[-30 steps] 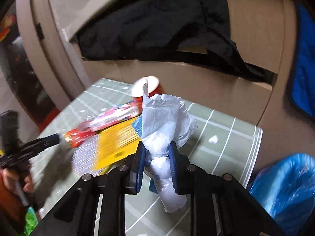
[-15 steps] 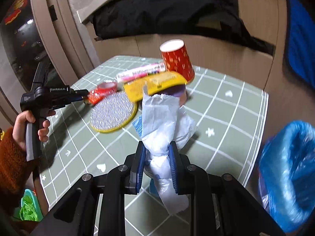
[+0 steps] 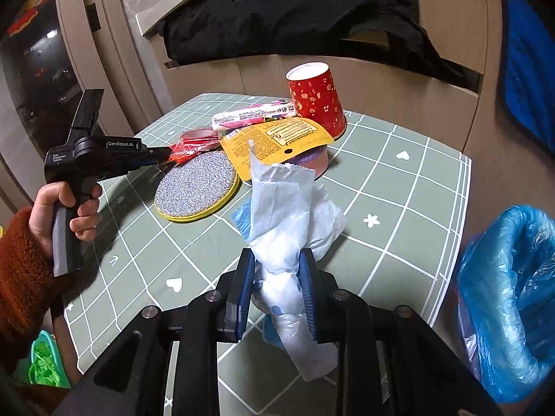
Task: Collect trash
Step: 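Lift the white tissue with the right tool while the left tool grasps the red snack wrapper, then carry the tissue and red wrapper with both tools over the blue-lined bin, then open both tools to drop the tissue and wrapper into the bin, then reach back to the table and grasp the red paper cup with the right tool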
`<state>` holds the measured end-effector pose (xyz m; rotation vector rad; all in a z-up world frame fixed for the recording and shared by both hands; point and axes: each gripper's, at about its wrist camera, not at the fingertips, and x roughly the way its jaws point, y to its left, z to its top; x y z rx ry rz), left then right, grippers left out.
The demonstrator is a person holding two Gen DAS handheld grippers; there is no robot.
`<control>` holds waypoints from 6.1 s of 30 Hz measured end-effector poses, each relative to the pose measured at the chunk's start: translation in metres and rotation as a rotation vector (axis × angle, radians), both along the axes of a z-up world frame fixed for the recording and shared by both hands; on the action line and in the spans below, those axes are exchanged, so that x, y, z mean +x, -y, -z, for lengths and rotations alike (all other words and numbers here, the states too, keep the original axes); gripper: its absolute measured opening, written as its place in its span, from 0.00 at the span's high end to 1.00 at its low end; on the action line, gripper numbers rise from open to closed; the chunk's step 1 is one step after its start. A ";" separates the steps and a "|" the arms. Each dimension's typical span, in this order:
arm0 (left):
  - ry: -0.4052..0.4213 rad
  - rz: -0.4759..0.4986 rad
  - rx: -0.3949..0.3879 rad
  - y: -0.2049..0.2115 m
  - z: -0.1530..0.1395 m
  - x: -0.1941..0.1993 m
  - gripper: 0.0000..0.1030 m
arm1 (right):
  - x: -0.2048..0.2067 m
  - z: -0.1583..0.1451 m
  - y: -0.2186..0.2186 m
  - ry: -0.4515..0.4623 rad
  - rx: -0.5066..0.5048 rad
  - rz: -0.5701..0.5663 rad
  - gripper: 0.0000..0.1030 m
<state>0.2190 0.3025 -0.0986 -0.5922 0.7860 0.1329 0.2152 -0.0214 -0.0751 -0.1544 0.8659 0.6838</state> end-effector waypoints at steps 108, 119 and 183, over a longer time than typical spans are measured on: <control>0.120 0.635 0.207 0.445 -0.072 0.082 0.91 | 0.055 -0.019 0.312 0.083 0.092 0.526 0.84; 0.169 0.666 0.257 0.440 -0.087 0.062 0.78 | 0.046 -0.029 0.310 0.077 0.102 0.540 0.70; 0.238 0.143 0.344 0.049 -0.125 -0.013 0.78 | 0.159 -0.043 -0.098 0.244 -0.115 0.153 0.70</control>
